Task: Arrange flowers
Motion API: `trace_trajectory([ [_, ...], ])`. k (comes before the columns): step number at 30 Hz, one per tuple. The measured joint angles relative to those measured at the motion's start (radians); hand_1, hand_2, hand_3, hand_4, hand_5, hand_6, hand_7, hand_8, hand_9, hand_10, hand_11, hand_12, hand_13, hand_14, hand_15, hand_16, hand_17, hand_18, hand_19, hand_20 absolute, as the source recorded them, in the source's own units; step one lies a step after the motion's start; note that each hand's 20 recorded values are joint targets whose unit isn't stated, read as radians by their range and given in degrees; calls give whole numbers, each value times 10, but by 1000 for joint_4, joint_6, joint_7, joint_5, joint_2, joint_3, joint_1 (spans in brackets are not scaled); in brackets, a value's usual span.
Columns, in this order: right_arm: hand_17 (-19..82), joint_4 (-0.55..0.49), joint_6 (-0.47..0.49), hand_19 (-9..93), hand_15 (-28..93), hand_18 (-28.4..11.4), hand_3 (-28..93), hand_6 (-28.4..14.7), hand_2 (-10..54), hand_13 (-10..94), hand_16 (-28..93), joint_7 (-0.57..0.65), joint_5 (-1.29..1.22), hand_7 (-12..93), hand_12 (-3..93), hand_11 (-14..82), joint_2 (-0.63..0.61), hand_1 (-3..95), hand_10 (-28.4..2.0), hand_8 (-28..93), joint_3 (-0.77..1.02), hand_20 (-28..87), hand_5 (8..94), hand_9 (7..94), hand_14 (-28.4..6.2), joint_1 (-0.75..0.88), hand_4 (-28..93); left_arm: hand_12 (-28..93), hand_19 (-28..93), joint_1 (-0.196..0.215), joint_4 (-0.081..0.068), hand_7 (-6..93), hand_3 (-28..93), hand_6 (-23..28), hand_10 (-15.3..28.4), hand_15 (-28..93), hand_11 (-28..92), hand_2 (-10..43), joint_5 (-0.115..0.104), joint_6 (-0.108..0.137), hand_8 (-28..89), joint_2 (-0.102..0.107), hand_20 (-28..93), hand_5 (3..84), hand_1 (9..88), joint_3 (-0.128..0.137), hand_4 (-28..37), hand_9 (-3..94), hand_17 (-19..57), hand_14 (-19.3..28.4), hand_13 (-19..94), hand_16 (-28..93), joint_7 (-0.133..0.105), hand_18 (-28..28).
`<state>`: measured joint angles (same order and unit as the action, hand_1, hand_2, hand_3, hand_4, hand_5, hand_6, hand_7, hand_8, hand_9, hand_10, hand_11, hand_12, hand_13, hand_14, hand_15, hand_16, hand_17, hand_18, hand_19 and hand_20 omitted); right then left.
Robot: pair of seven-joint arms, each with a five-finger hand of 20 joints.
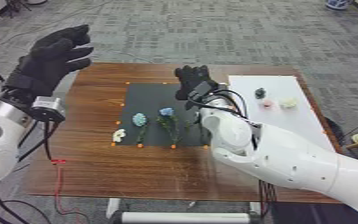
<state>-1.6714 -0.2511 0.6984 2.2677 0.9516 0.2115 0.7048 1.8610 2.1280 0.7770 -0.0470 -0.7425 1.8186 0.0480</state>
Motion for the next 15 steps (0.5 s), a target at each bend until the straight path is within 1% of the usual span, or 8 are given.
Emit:
trace_trajectory([
  [2, 325, -8, 30, 880, 825, -208, 866, -59, -95, 557, 268, 18, -1, 204, 193, 174, -40, 292, -173, -109, 75, 517, 363, 412, -99, 39, -282, 191, 388, 21, 7, 194, 682, 17, 95, 436, 226, -12, 0, 1, -94, -7, 108, 234, 263, 17, -259, 169, -104, 129, 78, -46, -1, 190],
  [4, 326, 8, 57, 883, 823, -209, 837, -64, -95, 560, 266, 30, -12, 196, 190, 168, -78, 282, -173, -105, 151, 514, 359, 411, -99, 81, -282, 191, 389, 46, 14, 194, 683, 17, 95, 436, 226, -13, 0, 4, -95, -14, 108, 235, 263, 37, -260, 169, -104, 128, 79, -46, -1, 191],
  [7, 325, 58, 74, 885, 821, -212, 766, -65, -95, 562, 267, 58, -47, 190, 187, 161, -126, 299, -173, -99, 259, 512, 358, 410, -99, 150, -283, 190, 390, 90, 27, 195, 685, 17, 95, 437, 227, -13, 0, 12, -96, -26, 106, 236, 262, 74, -262, 169, -104, 127, 79, -47, -2, 190],
  [8, 325, 70, 74, 886, 821, -212, 732, -65, -95, 563, 270, 73, -58, 189, 187, 161, -141, 312, -172, -98, 287, 512, 359, 410, -100, 173, -283, 190, 390, 101, 29, 195, 685, 17, 95, 437, 226, -13, 0, 14, -96, -30, 106, 235, 262, 80, -262, 169, -104, 127, 79, -47, -2, 190],
  [9, 325, 77, 74, 886, 822, -213, 697, -67, -95, 564, 272, 89, -66, 185, 187, 161, -158, 331, -170, -98, 310, 512, 361, 412, -102, 196, -283, 190, 390, 108, 30, 195, 685, 17, 95, 437, 227, -13, 0, 17, -96, -33, 106, 235, 262, 81, -263, 169, -104, 127, 79, -47, -2, 190],
  [11, 325, 79, 74, 887, 827, -214, 675, -67, -95, 567, 271, 109, -76, 182, 188, 168, -191, 341, -158, -97, 352, 513, 376, 420, -103, 245, -283, 190, 389, 113, 29, 196, 686, 16, 95, 437, 226, -14, 0, 18, -96, -40, 105, 235, 261, 78, -263, 169, -104, 127, 79, -48, -2, 189],
  [15, 325, 85, 71, 888, 833, -216, 708, -59, -95, 573, 275, 107, -82, 189, 192, 183, -241, 318, -142, -103, 377, 516, 404, 439, -104, 316, -283, 189, 389, 111, 28, 197, 687, 16, 95, 437, 227, -14, 0, 22, -97, -45, 105, 235, 261, 68, -265, 169, -104, 127, 79, -48, -2, 190],
])
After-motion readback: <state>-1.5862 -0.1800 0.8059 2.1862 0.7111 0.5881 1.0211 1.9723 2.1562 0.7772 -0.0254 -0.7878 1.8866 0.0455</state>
